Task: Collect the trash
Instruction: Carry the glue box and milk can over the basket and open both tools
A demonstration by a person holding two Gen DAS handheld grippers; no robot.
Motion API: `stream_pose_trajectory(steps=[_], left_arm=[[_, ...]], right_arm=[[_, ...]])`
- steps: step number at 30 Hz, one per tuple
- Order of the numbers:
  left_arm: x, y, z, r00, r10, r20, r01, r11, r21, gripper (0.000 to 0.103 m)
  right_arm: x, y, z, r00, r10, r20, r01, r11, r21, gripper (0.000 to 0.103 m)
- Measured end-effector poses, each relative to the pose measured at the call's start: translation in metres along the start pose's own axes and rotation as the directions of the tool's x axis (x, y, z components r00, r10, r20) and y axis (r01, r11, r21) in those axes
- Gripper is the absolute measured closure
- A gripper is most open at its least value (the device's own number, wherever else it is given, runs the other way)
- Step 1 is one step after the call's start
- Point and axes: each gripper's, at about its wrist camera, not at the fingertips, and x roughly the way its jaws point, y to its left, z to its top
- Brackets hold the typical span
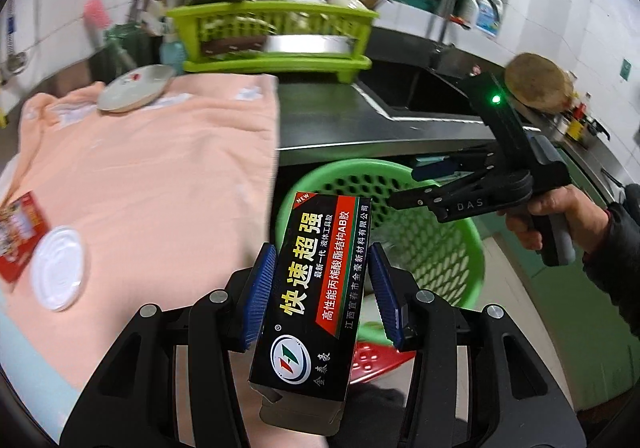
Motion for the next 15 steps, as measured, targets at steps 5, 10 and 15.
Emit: stream_pose_trajectory(steps=[5,10,15], left_arm=[[0.038,-0.020,0.011,0.998,-0.027,-0.050,0.026,0.999,-0.020,0.055],[0.071,-0.031,0.019,0.994,-0.058,-0.089,0.053,0.997,-0.051,0.055],[0.090,-0.040,0.030,0.993,-0.065,-0.099,0.060,0.997,-0.057,0.050]], right_arm=[[-0.019,-0.019,-0.011,0.999,-0.008,0.034,0.007,1.000,0.026,0.039],[-0.034,-0.029,-0.023,0.998,-0.020,0.062,0.018,0.999,0.030,0.034],[-0.043,-0.038,-0.029,0.997,-0.020,0.078,0.017,0.999,0.040,0.032]])
